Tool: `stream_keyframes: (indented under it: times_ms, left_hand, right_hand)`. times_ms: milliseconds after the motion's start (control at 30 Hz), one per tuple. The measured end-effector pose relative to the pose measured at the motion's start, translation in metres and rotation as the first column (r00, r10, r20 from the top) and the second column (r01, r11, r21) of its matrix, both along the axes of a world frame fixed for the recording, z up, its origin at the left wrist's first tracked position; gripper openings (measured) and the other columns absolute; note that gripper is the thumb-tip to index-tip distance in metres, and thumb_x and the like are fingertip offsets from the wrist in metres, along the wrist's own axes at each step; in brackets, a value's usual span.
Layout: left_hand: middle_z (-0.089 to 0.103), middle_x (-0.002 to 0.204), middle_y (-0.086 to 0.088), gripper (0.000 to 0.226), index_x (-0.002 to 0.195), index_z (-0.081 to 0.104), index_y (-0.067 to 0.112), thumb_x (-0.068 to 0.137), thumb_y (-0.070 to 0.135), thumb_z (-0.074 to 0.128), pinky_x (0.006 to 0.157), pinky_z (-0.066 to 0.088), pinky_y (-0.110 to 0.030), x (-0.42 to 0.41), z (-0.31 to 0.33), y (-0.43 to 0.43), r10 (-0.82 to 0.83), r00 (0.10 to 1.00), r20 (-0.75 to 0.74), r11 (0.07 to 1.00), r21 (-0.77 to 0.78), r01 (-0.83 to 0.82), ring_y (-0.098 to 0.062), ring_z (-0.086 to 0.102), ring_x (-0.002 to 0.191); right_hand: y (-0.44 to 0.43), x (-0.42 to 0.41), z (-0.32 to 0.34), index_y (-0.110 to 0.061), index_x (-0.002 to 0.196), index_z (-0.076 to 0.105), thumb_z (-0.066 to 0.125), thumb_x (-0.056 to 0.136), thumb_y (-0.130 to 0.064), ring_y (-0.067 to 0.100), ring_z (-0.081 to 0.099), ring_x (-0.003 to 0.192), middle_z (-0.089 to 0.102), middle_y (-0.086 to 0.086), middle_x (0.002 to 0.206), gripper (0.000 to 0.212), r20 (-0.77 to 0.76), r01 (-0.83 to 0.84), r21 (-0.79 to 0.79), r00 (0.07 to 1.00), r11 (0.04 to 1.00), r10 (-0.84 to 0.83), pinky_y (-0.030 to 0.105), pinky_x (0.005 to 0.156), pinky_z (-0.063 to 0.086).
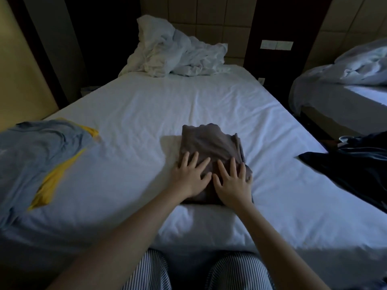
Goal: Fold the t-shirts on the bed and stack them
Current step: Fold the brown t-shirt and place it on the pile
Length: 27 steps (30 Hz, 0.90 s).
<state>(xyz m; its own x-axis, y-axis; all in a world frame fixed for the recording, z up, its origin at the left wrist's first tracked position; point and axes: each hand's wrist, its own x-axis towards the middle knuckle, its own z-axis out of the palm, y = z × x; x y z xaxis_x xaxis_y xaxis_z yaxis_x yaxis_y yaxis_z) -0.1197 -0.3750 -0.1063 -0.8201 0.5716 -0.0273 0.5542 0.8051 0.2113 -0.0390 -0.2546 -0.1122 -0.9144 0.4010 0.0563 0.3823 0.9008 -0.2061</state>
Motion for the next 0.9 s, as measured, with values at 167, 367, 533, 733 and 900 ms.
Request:
stream_keyframes:
  times_ms: [167,367,533,733,900]
  left_hand:
    - [-0.003,0.160,0.001,0.058,0.149,0.005,0.043,0.096,0.057,0.023,0.114,0.007,-0.053,-0.003,0.002,0.005,0.008,0.999,0.037,0.999,-0.053,-0.006,-0.027,-0.007,0.146]
    - [0.042,0.145,-0.004,0.041,0.131,0.050,0.033,0.096,0.048,0.034,0.111,0.018,-0.047,-0.031,0.054,0.015,-0.038,0.991,0.125,0.996,-0.080,0.049,-0.030,0.033,0.135]
    - [0.027,0.154,-0.003,0.045,0.142,0.033,0.043,0.098,0.045,0.029,0.112,0.013,-0.050,-0.075,0.062,0.051,-0.001,0.999,-0.049,0.993,0.118,0.007,-0.032,0.016,0.141]
    - [-0.008,0.160,0.006,0.052,0.140,0.001,0.060,0.090,0.069,0.012,0.106,-0.007,-0.070,-0.099,0.016,0.072,0.008,0.994,0.109,0.993,-0.118,0.005,-0.039,-0.012,0.144]
    - [-0.004,0.160,0.006,0.051,0.142,0.005,0.057,0.093,0.066,0.014,0.108,-0.006,-0.068,-0.093,0.011,0.068,0.022,0.998,0.051,0.997,-0.075,-0.018,-0.036,-0.010,0.145]
  right_hand:
    - [0.003,-0.006,0.005,-0.041,0.148,0.009,0.025,0.095,-0.056,0.033,0.005,0.143,0.000,0.002,0.159,0.057,0.072,0.010,-0.056,0.997,0.998,-0.006,0.051,0.113,0.012]
    - [0.020,-0.030,0.048,-0.034,0.127,0.048,0.024,0.095,-0.053,0.034,0.038,0.129,0.047,0.006,0.138,0.044,0.100,0.026,-0.072,0.995,0.997,-0.019,0.051,0.106,0.018]
    - [0.015,-0.034,0.024,-0.036,0.145,0.022,0.026,0.092,-0.061,0.033,0.010,0.142,0.016,0.003,0.156,0.059,-0.037,0.083,-0.095,0.996,0.992,-0.087,0.055,0.112,0.009]
    - [0.022,-0.039,0.002,-0.037,0.149,0.007,0.025,0.089,-0.067,0.035,0.006,0.143,0.007,0.008,0.158,0.069,0.023,0.088,-0.030,0.996,0.996,-0.087,0.052,0.112,0.016]
    - [0.024,-0.039,0.003,-0.040,0.148,0.006,0.020,0.091,-0.065,0.034,0.004,0.144,0.005,0.005,0.158,0.064,0.059,0.104,-0.114,0.993,0.988,-0.098,0.053,0.114,0.010]
